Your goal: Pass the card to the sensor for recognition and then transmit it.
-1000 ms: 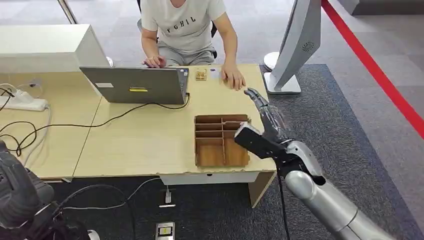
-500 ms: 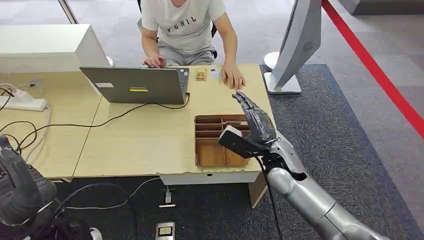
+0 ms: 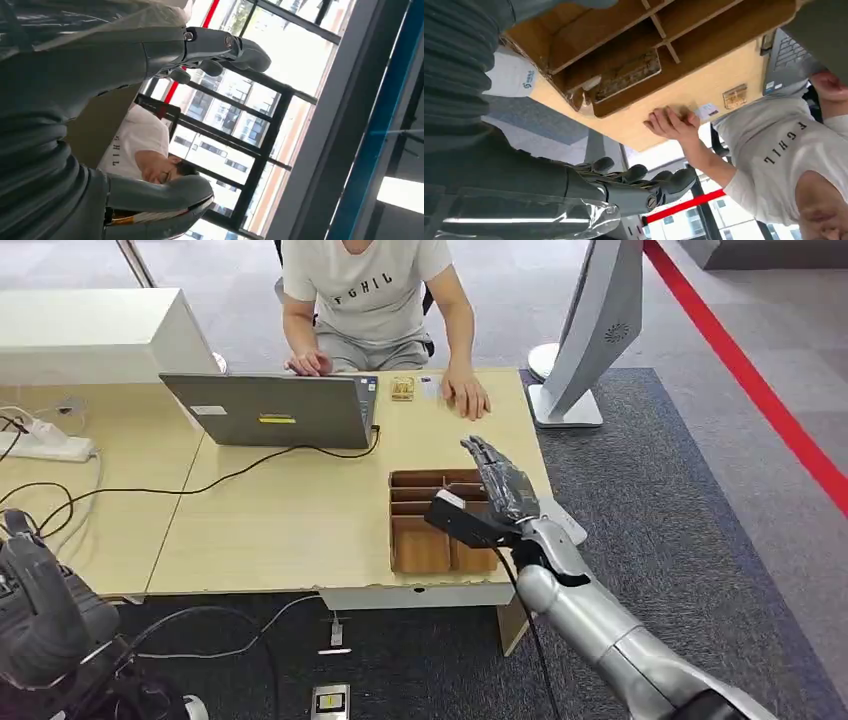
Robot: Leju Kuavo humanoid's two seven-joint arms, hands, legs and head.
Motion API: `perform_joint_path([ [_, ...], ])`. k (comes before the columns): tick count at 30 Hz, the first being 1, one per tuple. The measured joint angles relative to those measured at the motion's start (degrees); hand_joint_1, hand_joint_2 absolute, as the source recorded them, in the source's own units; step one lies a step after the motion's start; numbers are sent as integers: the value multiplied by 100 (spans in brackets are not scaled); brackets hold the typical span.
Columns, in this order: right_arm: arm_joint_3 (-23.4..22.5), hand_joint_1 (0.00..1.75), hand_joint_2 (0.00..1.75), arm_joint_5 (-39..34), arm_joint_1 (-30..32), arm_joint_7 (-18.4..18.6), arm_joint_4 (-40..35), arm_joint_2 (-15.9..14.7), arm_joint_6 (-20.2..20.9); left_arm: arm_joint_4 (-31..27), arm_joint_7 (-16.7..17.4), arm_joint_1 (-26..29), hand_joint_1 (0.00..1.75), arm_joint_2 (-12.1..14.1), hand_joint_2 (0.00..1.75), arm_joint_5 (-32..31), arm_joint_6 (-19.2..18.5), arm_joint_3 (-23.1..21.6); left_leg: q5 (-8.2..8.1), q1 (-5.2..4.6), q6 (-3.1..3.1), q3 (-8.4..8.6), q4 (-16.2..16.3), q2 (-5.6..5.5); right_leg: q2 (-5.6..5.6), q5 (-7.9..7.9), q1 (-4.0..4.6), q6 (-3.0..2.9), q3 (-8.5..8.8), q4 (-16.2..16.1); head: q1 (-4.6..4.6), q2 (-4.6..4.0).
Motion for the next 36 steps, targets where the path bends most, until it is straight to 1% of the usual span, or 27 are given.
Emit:
perform_joint_path([
  [4,2,0,175,20,-24,-33,300,64,-37,0,0,-2,0,0,175,0,0,-2,0,0,0,0,0,0,0,0,0,0,0,-1,0,0],
  [12,2,0,175,99,-43,-22,621,131,-35,2,0,-3,0,2,175,28,-26,-2,0,0,0,0,0,1,0,0,0,0,-1,-1,-2,0],
  [13,2,3,175,114,-44,-11,652,136,-35,2,0,-4,0,2,175,33,-33,-2,0,0,0,0,0,1,0,0,0,0,-1,-1,0,0],
  [15,2,5,175,125,-44,-4,702,147,-28,2,0,-4,0,2,175,42,-42,-2,0,0,0,0,0,1,0,0,0,0,-1,-1,0,0],
  [16,2,12,175,133,-43,-4,722,151,-28,2,0,-4,0,4,175,44,-46,-2,0,0,0,0,0,1,0,0,0,0,-1,-1,-2,0],
  [17,2,33,175,144,-44,4,744,153,-28,2,0,-4,0,4,175,46,-52,-2,0,0,0,0,0,1,0,0,0,0,-1,-1,0,0],
  [21,2,33,175,166,-45,22,809,155,-31,4,0,-4,0,4,175,50,-83,-2,0,0,0,0,0,1,0,0,0,0,-1,-1,0,0],
  [22,2,80,175,175,-45,28,822,155,-33,4,0,-4,0,4,175,50,-85,-2,0,0,0,0,0,1,0,0,0,0,-1,-1,-2,0],
  [23,2,164,175,182,-46,33,835,155,-35,4,0,-4,0,4,175,50,-85,-2,0,0,0,0,0,1,0,0,0,0,-1,-1,0,0],
  [24,2,175,175,188,-48,35,851,158,-35,4,0,-4,0,4,175,50,-85,-2,0,0,0,0,0,1,0,0,0,0,-1,-1,-2,0],
  [36,-37,175,175,232,-76,20,899,175,-140,13,0,-30,0,7,175,70,-103,-4,0,0,0,2,1,1,1,0,0,0,-1,-1,-2,0],
])
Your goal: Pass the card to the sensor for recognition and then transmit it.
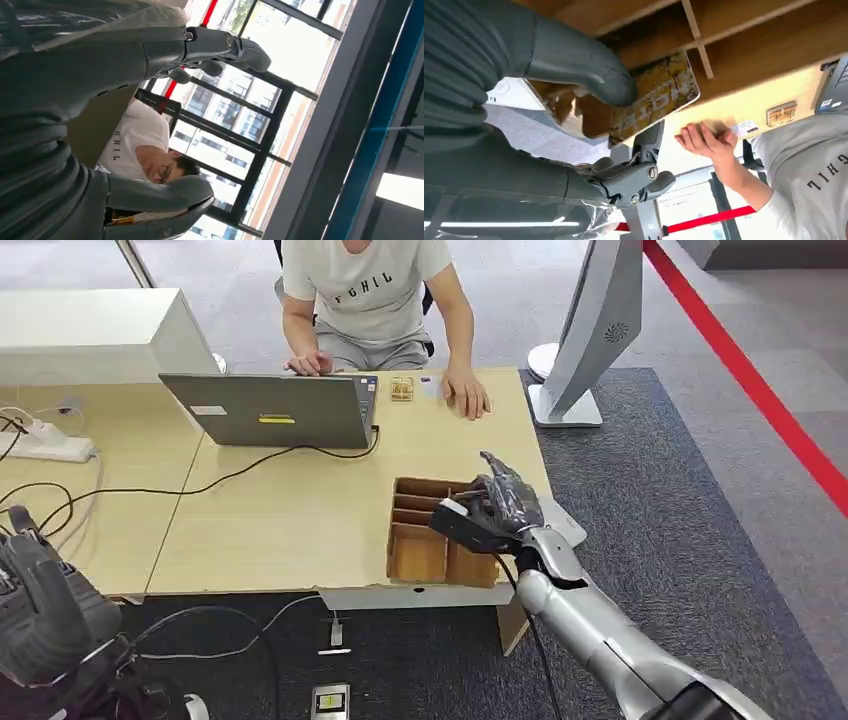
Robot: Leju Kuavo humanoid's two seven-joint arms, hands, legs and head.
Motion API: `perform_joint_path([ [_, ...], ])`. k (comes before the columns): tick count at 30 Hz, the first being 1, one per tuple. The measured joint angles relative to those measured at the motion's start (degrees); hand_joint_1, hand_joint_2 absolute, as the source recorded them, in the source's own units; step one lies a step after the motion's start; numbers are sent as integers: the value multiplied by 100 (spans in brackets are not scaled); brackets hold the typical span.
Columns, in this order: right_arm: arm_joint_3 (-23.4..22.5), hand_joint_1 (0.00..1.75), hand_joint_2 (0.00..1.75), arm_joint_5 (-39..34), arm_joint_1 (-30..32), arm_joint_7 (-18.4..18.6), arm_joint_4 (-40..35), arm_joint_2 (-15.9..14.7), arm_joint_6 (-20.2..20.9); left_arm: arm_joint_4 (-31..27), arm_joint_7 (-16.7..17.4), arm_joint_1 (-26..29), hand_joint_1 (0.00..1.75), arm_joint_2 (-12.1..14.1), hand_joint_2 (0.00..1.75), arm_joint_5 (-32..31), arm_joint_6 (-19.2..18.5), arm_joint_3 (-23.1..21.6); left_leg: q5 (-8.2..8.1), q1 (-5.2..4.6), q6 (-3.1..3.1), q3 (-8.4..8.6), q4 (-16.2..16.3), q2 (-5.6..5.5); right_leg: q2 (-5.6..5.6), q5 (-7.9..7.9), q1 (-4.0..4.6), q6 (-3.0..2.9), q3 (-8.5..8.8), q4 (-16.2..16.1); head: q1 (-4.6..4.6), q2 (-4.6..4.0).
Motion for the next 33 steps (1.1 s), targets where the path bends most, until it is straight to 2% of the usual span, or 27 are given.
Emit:
perform_joint_path([
  [24,-46,175,175,103,-17,0,37,35,-35,81,0,-38,0,4,175,13,-138,-11,0,0,0,0,0,0,0,0,0,0,0,0,0,0],
  [33,-112,175,175,46,-135,-179,35,98,-367,85,0,-39,0,4,175,13,-127,-11,0,0,0,-1,0,0,0,0,0,0,0,1,0,0],
])
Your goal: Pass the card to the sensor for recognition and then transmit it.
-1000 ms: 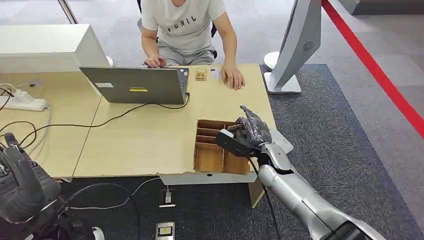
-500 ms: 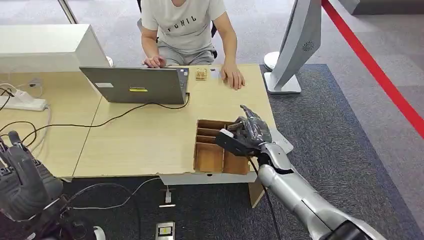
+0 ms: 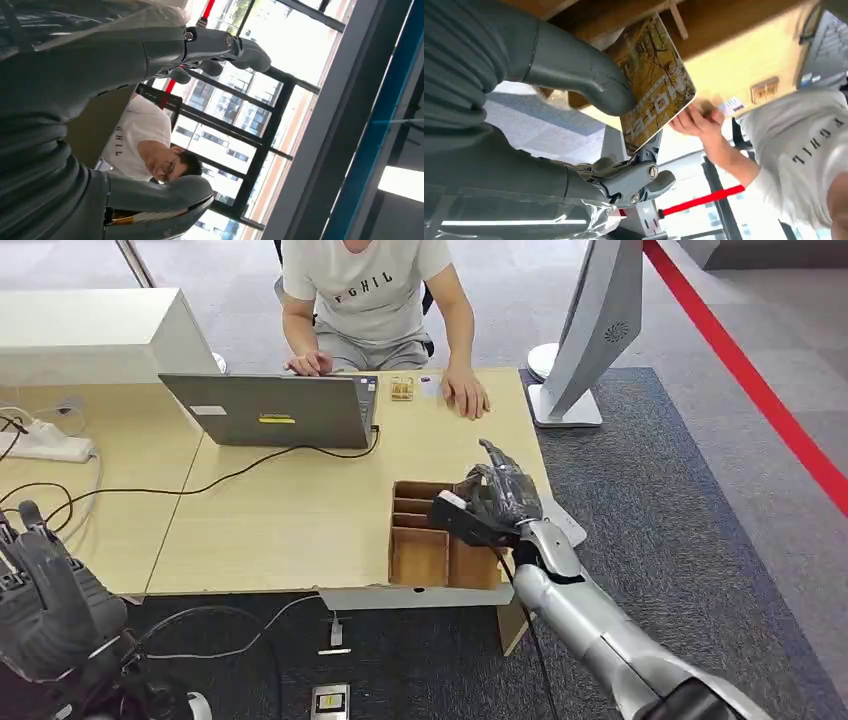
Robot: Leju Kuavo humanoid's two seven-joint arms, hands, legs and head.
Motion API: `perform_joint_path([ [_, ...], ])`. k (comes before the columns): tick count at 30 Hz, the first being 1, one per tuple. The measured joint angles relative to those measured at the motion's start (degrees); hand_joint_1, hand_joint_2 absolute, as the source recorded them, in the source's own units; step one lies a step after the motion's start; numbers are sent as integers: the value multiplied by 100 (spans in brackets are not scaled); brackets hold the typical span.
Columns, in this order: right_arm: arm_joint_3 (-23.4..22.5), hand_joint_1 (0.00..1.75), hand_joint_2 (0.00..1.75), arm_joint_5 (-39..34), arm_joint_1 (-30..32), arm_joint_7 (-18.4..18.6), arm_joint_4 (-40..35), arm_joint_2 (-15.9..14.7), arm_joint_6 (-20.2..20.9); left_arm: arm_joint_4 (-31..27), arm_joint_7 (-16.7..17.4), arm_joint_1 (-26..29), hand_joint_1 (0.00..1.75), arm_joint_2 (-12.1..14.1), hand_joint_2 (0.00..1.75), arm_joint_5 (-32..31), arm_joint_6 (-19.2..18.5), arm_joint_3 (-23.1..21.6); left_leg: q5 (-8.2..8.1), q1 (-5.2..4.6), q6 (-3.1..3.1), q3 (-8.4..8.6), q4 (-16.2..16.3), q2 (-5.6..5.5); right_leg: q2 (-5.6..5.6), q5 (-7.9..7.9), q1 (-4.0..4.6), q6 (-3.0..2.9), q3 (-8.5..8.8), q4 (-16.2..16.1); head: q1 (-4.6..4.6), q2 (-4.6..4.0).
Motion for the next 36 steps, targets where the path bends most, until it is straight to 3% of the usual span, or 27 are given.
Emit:
perform_joint_path([
  [20,-323,175,175,-72,-886,-26,-1097,-70,-343,15,0,-11,0,-57,175,-13,-179,15,1,0,-1,1,1,2,1,1,0,0,-1,1,2,0],
  [24,-326,175,175,-373,-1028,-142,-1117,-24,-350,20,0,-13,0,-105,175,4,-286,26,1,0,-1,0,0,2,1,1,0,0,0,1,2,0],
  [27,-324,175,175,-420,-1213,-149,-1019,72,-352,61,0,-19,0,-166,175,55,-422,52,1,0,-1,-3,0,1,1,1,0,0,-1,3,2,0],
  [36,-212,175,175,-63,-2039,0,461,645,-627,199,0,-78,0,-396,175,206,-798,74,2,1,-2,-3,0,1,0,2,1,-2,-3,5,2,0],
])
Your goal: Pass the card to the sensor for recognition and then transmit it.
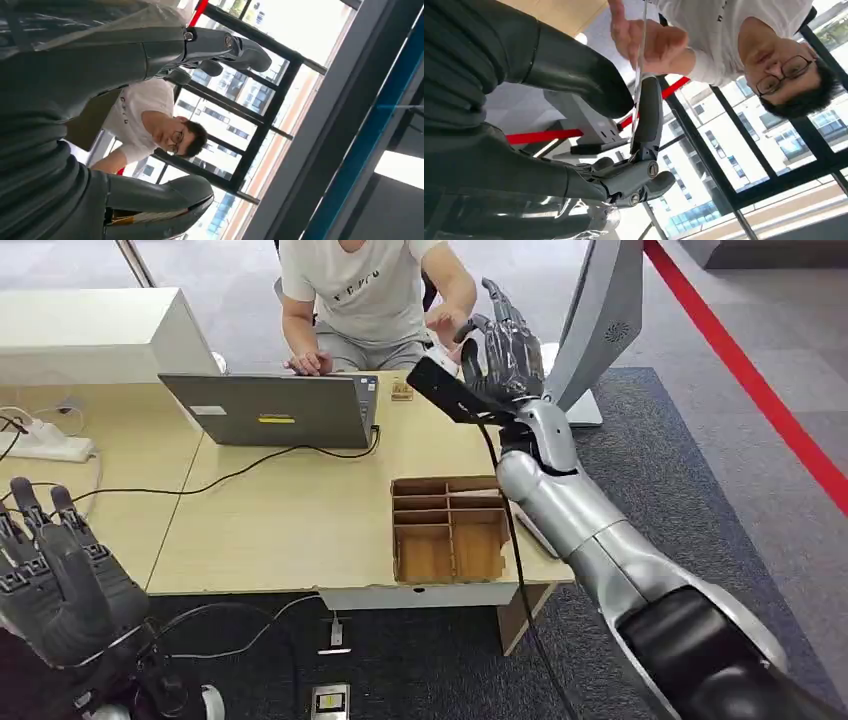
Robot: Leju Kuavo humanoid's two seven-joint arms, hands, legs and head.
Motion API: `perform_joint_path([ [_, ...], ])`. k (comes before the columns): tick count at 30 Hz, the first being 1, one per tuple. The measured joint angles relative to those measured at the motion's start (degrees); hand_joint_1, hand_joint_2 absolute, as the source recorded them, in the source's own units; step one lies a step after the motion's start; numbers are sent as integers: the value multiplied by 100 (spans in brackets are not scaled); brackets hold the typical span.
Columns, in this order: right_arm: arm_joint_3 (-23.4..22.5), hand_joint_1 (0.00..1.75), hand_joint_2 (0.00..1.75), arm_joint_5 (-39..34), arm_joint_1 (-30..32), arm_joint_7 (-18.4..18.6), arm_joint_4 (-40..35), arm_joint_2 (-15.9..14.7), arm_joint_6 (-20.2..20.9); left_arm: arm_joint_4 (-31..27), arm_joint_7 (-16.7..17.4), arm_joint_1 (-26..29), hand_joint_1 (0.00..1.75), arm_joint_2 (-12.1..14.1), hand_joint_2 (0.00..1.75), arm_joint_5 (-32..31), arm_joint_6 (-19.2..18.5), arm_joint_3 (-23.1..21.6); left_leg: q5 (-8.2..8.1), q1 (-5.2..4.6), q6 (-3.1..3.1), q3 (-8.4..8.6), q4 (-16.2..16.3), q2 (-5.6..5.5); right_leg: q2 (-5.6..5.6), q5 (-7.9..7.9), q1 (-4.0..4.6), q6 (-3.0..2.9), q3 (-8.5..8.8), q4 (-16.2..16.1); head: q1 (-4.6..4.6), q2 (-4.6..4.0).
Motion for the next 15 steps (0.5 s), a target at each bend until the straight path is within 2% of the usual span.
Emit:
perform_joint_path([
  [10,122,175,175,393,-137,359,1073,374,-103,94,0,-47,2,-127,175,52,-88,57,0,-1,0,0,0,0,0,0,0,0,-1,-1,-2,0],
  [15,168,175,175,442,-140,431,1349,442,-138,101,0,-48,2,-157,175,41,-81,92,0,-1,0,0,0,0,0,0,0,0,-1,-1,0,0],
])
